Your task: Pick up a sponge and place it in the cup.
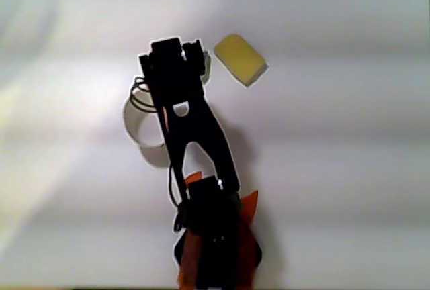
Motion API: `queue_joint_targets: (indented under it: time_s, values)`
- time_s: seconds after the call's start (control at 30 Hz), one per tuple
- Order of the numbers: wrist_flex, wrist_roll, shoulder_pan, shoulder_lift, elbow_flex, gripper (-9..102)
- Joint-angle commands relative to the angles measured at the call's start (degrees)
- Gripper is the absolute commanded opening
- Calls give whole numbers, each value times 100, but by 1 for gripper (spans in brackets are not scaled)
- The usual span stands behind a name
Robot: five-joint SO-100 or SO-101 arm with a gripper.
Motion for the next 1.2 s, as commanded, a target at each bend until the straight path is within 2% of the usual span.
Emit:
queue_joint_targets:
  time_s: [0.0, 0.37, 1.0, 1.17]
  values:
    - [-211, 299, -220, 483, 352, 0]
    - [-861, 1063, -650, 1020, 1362, 0]
    - [-1037, 1828, -1292, 940, 1450, 0]
    - [-1081, 1916, -1362, 896, 1415, 5]
